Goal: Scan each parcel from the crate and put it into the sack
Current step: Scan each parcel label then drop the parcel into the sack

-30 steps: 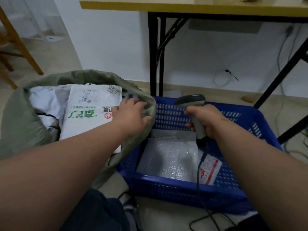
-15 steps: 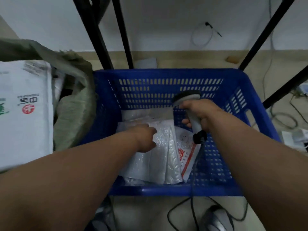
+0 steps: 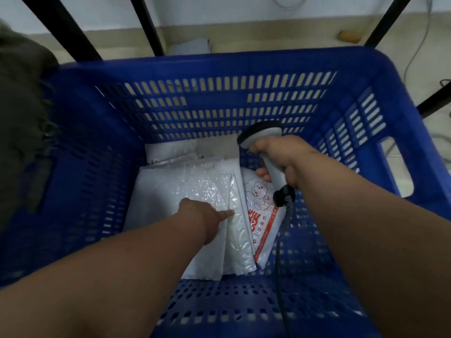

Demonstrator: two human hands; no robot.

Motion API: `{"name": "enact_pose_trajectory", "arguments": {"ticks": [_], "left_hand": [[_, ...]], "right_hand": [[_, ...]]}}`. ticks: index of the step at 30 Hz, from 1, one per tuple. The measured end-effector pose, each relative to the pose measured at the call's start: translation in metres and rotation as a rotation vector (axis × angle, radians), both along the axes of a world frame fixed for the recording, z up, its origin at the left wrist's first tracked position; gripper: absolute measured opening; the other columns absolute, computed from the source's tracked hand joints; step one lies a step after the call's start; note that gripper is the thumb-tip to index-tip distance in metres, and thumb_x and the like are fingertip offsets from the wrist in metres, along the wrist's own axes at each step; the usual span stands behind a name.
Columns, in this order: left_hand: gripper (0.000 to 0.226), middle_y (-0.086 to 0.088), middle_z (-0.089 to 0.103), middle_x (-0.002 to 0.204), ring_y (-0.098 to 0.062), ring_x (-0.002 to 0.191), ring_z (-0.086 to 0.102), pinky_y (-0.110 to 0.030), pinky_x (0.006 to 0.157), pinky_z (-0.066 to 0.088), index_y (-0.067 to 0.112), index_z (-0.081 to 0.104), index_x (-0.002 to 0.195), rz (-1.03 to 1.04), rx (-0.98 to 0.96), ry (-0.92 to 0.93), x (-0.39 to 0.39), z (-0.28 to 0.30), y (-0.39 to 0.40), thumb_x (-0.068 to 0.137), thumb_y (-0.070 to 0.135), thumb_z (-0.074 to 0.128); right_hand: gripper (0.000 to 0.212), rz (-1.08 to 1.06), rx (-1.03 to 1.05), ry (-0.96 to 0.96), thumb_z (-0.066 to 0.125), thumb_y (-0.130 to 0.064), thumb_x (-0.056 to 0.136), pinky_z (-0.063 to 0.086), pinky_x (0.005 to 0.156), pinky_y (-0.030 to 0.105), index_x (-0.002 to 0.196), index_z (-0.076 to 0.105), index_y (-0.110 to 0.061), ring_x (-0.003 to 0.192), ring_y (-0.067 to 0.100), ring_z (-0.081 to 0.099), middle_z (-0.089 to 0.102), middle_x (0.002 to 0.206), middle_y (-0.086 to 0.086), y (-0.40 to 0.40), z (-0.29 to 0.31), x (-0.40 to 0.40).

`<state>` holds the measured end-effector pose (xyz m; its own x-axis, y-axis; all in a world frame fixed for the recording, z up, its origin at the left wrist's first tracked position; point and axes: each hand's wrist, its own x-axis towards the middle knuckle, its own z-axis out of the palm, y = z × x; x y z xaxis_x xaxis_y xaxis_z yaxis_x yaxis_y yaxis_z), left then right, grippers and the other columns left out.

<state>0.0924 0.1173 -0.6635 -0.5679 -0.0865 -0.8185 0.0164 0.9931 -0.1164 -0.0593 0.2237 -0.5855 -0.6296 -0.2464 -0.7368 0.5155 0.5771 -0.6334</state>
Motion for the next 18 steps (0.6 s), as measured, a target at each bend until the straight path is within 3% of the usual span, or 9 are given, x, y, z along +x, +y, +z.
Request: {"name": "enact_pose_trajectory", "arguments": {"ticks": [2,5,9,11,12,14,16,18], "left_hand": [[0.052,-0.003,0.048,0.142,-0.027,0.125,0.051,-0.044,0.090,0.044,0.041,0.019,0.152,0.047,0.027,0.063,-0.006,-0.001,-0.001,0.103,0.036,0.038],[0.038,-0.004,0.058,0.123,-0.026,0.113,0.057,-0.039,0.082,0.049,0.022,0.051,0.131,0.153,0.057,0.279,-0.014,0.006,-0.005,0.103,0.044,0.037],[0.024,-0.007,0.062,0.114,-0.030,0.106,0.060,-0.034,0.078,0.044,0.019,0.054,0.112,0.409,0.083,0.548,-0.014,0.029,-0.023,0.096,0.036,0.053],[0.013,-0.007,0.062,0.106,-0.030,0.098,0.061,-0.031,0.074,0.043,0.025,0.046,0.101,0.594,0.074,0.704,-0.008,0.048,-0.031,0.092,0.025,0.057],[0.020,-0.007,0.062,0.099,-0.030,0.090,0.061,-0.031,0.071,0.042,0.027,0.040,0.100,0.700,0.075,0.790,-0.005,0.060,-0.034,0.091,0.021,0.058],[0.032,-0.005,0.057,0.088,-0.027,0.074,0.056,-0.033,0.063,0.045,0.027,0.036,0.111,0.907,0.164,0.933,0.003,0.086,-0.039,0.091,0.015,0.058],[0.041,-0.004,0.057,0.095,-0.022,0.073,0.051,-0.032,0.061,0.040,0.020,0.040,0.129,1.026,0.276,1.007,0.010,0.115,-0.042,0.093,0.011,0.056],[0.026,-0.007,0.062,0.102,-0.020,0.076,0.052,-0.030,0.063,0.038,0.014,0.055,0.120,1.052,0.344,1.069,0.019,0.146,-0.044,0.094,0.010,0.051]], "right_hand": [[0.026,0.001,0.015,0.011,0.072,-0.023,0.084,0.050,0.041,0.023,0.103,0.057,-0.012,0.044,0.014,0.065,0.063,0.085,0.009,0.004,-0.005,-0.003],[0.021,0.000,0.025,0.036,0.071,-0.024,0.084,0.051,0.042,0.024,0.092,0.054,-0.014,0.057,0.017,0.068,0.064,0.090,0.011,0.012,-0.005,-0.004],[0.034,-0.026,0.025,0.081,0.072,-0.024,0.083,0.050,0.042,0.024,0.109,0.055,-0.009,0.060,0.018,0.068,0.065,0.089,0.012,0.018,0.008,-0.003],[0.038,-0.022,0.021,0.110,0.072,-0.023,0.083,0.047,0.038,0.022,0.114,0.055,-0.008,0.057,0.018,0.067,0.064,0.089,0.011,0.020,0.022,0.001],[0.040,-0.020,0.015,0.127,0.072,-0.024,0.083,0.047,0.037,0.022,0.115,0.055,-0.008,0.057,0.018,0.067,0.064,0.088,0.011,0.021,0.029,0.003],[0.041,-0.013,0.006,0.163,0.072,-0.025,0.083,0.046,0.037,0.021,0.116,0.056,-0.008,0.058,0.018,0.067,0.064,0.088,0.009,0.022,0.048,0.009],[0.040,-0.007,-0.001,0.199,0.072,-0.026,0.083,0.046,0.038,0.021,0.116,0.057,-0.008,0.056,0.017,0.066,0.063,0.088,0.008,0.025,0.072,0.016],[0.037,-0.013,-0.019,0.250,0.072,-0.025,0.083,0.047,0.039,0.021,0.112,0.058,-0.007,0.052,0.016,0.065,0.064,0.087,0.009,0.029,0.099,0.024]]}}
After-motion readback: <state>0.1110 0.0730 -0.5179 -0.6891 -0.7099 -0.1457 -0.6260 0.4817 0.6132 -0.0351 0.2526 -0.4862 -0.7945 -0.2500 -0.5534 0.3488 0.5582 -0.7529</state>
